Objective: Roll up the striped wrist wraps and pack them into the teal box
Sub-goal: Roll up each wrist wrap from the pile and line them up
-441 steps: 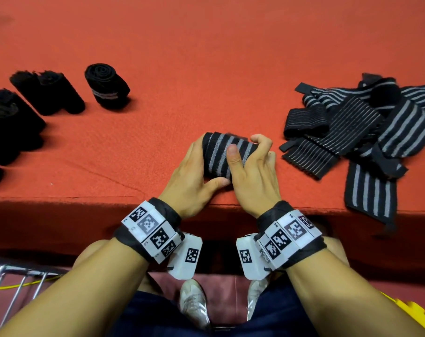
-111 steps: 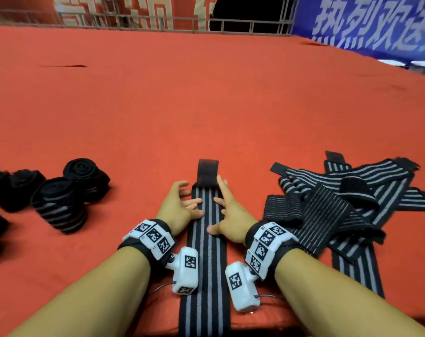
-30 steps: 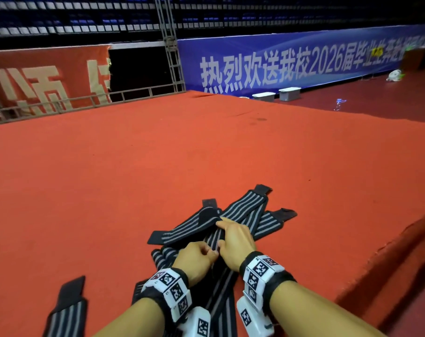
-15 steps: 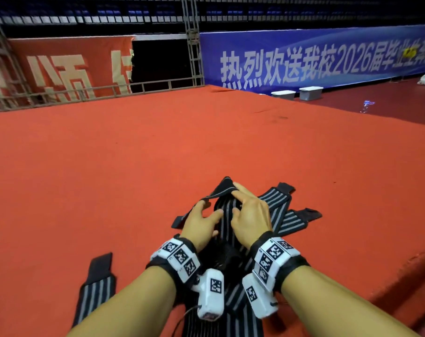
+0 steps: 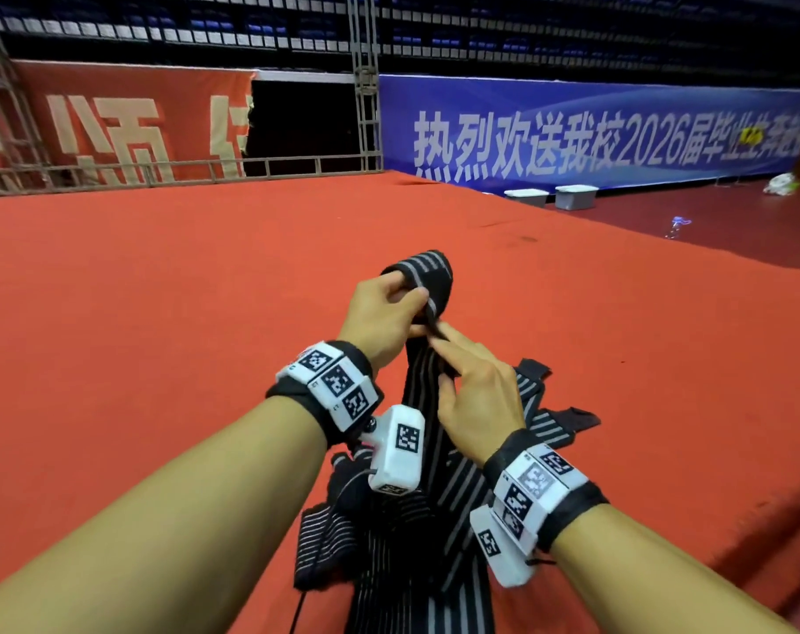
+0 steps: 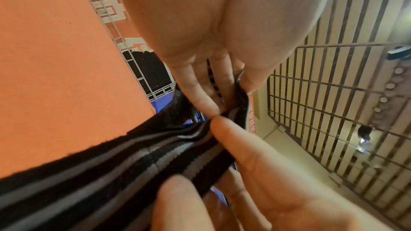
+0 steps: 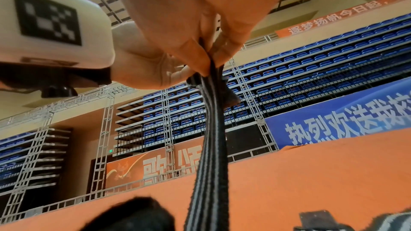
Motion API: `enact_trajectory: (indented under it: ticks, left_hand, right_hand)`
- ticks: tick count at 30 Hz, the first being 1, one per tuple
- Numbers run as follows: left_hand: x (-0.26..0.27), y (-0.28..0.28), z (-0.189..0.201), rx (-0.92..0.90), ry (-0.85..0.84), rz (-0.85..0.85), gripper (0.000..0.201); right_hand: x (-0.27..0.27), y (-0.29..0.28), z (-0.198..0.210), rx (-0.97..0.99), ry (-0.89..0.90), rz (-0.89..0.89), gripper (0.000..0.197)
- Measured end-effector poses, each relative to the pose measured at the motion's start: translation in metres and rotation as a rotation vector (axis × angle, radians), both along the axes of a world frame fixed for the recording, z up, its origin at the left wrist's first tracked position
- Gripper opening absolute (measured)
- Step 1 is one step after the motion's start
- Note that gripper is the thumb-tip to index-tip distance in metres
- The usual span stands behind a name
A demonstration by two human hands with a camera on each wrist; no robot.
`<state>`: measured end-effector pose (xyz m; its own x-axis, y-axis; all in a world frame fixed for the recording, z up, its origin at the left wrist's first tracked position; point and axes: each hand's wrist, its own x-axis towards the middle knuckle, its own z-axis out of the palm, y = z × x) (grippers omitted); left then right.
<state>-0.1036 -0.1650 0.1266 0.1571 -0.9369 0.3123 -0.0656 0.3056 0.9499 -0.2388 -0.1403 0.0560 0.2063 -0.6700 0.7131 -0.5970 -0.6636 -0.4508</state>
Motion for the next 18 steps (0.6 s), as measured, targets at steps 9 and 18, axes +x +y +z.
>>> enact_trajectory:
  ticks: [9,18]
  left_hand:
    - [0.014,0.062,0.037,-0.135,0.122,-0.059,0.031]
    - [0.064,0.122,0.071,-0.243,0.130,0.069,0.040]
  right_hand:
    - [-0.002,0.012,0.012,0.364,-0.184,0.118,0.092]
    - [0.010,0.025,0.037,0.357,-0.110,0.003,0.058]
